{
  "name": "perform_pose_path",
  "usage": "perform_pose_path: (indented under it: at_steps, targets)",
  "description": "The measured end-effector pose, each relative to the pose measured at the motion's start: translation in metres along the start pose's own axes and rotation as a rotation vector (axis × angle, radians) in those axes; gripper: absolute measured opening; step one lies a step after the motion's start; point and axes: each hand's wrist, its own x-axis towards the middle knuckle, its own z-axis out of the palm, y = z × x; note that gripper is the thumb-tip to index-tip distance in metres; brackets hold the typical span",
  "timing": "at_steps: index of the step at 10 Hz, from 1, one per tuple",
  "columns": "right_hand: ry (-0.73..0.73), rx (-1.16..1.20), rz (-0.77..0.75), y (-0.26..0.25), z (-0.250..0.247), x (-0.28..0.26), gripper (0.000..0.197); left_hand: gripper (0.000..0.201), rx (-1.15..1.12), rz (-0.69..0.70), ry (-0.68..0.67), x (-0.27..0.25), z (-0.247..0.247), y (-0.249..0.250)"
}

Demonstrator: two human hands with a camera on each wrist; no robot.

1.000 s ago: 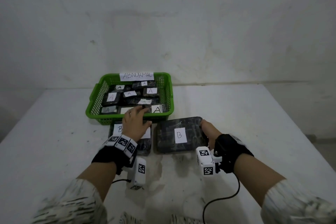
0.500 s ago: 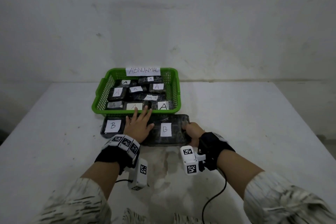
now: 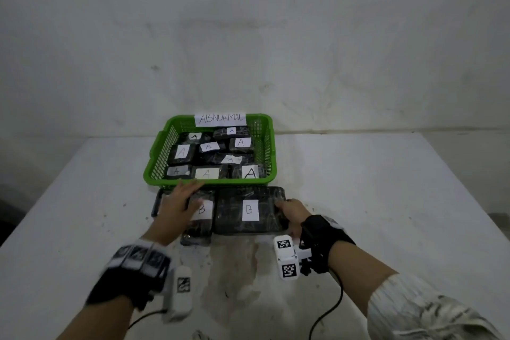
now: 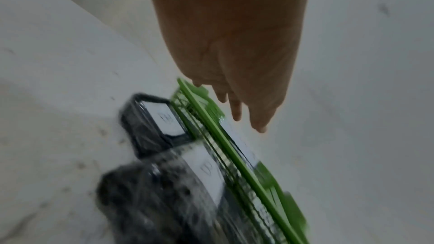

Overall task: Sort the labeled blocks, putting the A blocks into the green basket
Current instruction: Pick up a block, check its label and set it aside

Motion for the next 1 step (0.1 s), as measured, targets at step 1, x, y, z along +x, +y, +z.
perform_pose_path:
  at_steps: [1]
  targets:
    - [-0.04,0.06,0.027,0.0043,-0.0044,0.0068,0.07,0.03,-0.184,-0.166,0.254,-0.0709,-0.0498,-0.038]
